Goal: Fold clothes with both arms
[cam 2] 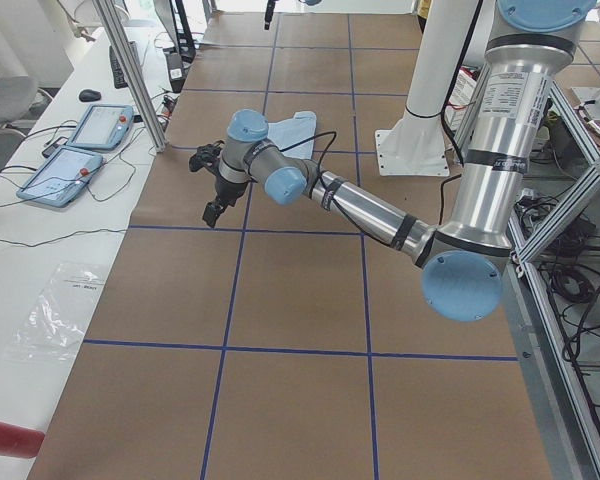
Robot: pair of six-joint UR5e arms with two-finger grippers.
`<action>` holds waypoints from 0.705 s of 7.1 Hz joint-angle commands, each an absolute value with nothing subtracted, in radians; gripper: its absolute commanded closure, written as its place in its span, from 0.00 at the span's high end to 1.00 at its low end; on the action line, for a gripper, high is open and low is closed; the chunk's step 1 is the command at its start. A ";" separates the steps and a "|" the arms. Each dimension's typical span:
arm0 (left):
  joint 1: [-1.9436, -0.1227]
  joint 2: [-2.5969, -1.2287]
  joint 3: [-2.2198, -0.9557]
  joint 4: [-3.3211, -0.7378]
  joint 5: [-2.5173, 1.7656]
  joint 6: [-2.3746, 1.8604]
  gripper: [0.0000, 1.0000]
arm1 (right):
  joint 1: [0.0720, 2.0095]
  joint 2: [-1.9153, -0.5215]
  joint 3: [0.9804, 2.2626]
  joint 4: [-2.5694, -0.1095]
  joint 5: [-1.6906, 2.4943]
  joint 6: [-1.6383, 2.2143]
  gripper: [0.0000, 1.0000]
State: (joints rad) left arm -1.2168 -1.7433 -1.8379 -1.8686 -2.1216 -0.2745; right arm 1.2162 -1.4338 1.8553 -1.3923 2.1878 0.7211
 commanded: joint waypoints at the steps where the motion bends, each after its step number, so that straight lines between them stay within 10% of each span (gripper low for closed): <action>1: -1.308 -1.680 -1.829 -1.859 -2.200 -0.237 1.00 | 1.362 -1.520 1.826 -1.470 2.195 0.331 1.00; 5: -1.546 -1.641 -1.727 -1.603 -2.200 0.129 1.00 | 1.540 -1.802 1.829 -1.563 2.195 0.006 1.00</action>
